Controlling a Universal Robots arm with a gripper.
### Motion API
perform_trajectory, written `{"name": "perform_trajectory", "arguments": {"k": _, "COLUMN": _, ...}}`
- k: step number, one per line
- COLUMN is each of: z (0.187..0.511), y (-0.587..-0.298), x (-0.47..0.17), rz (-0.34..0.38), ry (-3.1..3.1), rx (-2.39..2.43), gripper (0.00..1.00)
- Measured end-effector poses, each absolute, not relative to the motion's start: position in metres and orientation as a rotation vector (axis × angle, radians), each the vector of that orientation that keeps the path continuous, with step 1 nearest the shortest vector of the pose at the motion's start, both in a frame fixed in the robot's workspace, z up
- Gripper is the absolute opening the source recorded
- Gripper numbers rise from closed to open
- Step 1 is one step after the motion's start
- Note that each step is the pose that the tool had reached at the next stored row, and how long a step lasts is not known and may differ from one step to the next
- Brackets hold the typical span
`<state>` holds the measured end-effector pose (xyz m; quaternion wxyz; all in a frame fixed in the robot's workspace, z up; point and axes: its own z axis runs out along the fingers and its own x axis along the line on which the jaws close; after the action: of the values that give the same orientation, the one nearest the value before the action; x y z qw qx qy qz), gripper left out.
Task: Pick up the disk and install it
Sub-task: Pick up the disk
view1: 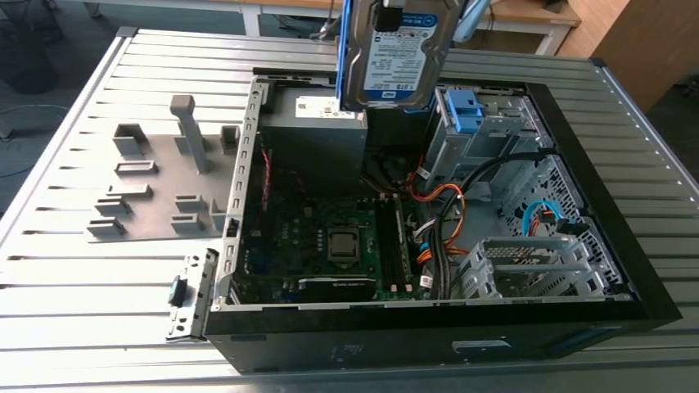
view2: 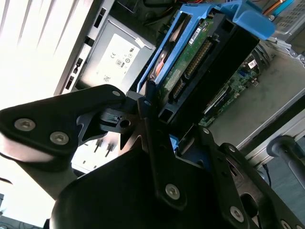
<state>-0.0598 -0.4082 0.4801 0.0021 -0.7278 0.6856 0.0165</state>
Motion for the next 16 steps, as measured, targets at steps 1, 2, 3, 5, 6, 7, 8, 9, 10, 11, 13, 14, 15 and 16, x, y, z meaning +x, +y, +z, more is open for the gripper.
{"name": "perform_trajectory", "arguments": {"k": 1, "z": 0.48, "y": -0.409, "x": -0.06, "rz": 0.052, "ry": 2.151, "rx": -2.283, "gripper": 0.37}}
{"name": "perform_trajectory", "arguments": {"k": 2, "z": 0.48, "y": -0.409, "x": -0.06, "rz": 0.052, "ry": 2.151, "rx": -2.283, "gripper": 0.37}}
{"name": "perform_trajectory", "arguments": {"k": 3, "z": 0.48, "y": -0.41, "x": -0.06, "rz": 0.052, "ry": 2.151, "rx": -2.283, "gripper": 0.37}}
{"name": "perform_trajectory", "arguments": {"k": 5, "z": 0.48, "y": -0.411, "x": -0.06, "rz": 0.052, "ry": 2.151, "rx": -2.283, "gripper": 0.37}}
{"name": "perform_trajectory", "arguments": {"k": 6, "z": 0.48, "y": -0.412, "x": -0.06, "rz": 0.052, "ry": 2.151, "rx": -2.283, "gripper": 0.37}}
{"name": "perform_trajectory", "arguments": {"k": 7, "z": 0.48, "y": -0.413, "x": -0.06, "rz": 0.052, "ry": 2.151, "rx": -2.283, "gripper": 0.37}}
{"name": "perform_trajectory", "arguments": {"k": 8, "z": 0.48, "y": -0.414, "x": -0.06, "rz": 0.052, "ry": 2.151, "rx": -2.283, "gripper": 0.37}}
{"name": "perform_trajectory", "arguments": {"k": 9, "z": 0.48, "y": -0.415, "x": -0.06, "rz": 0.052, "ry": 2.151, "rx": -2.283, "gripper": 0.37}}
{"name": "perform_trajectory", "arguments": {"k": 10, "z": 0.48, "y": -0.416, "x": -0.06, "rz": 0.052, "ry": 2.151, "rx": -2.283, "gripper": 0.37}}
{"name": "perform_trajectory", "arguments": {"k": 11, "z": 0.48, "y": -0.416, "x": -0.06, "rz": 0.052, "ry": 2.151, "rx": -2.283, "gripper": 0.37}}
{"name": "perform_trajectory", "arguments": {"k": 13, "z": 0.48, "y": -0.418, "x": -0.06, "rz": 0.052, "ry": 2.151, "rx": -2.283, "gripper": 0.37}}
{"name": "perform_trajectory", "arguments": {"k": 14, "z": 0.48, "y": -0.419, "x": -0.06, "rz": 0.052, "ry": 2.151, "rx": -2.283, "gripper": 0.37}}
{"name": "perform_trajectory", "arguments": {"k": 15, "z": 0.48, "y": -0.42, "x": -0.06, "rz": 0.052, "ry": 2.151, "rx": -2.283, "gripper": 0.37}}
{"name": "perform_trajectory", "arguments": {"k": 16, "z": 0.48, "y": -0.421, "x": -0.06, "rz": 0.052, "ry": 2.151, "rx": -2.283, "gripper": 0.37}}
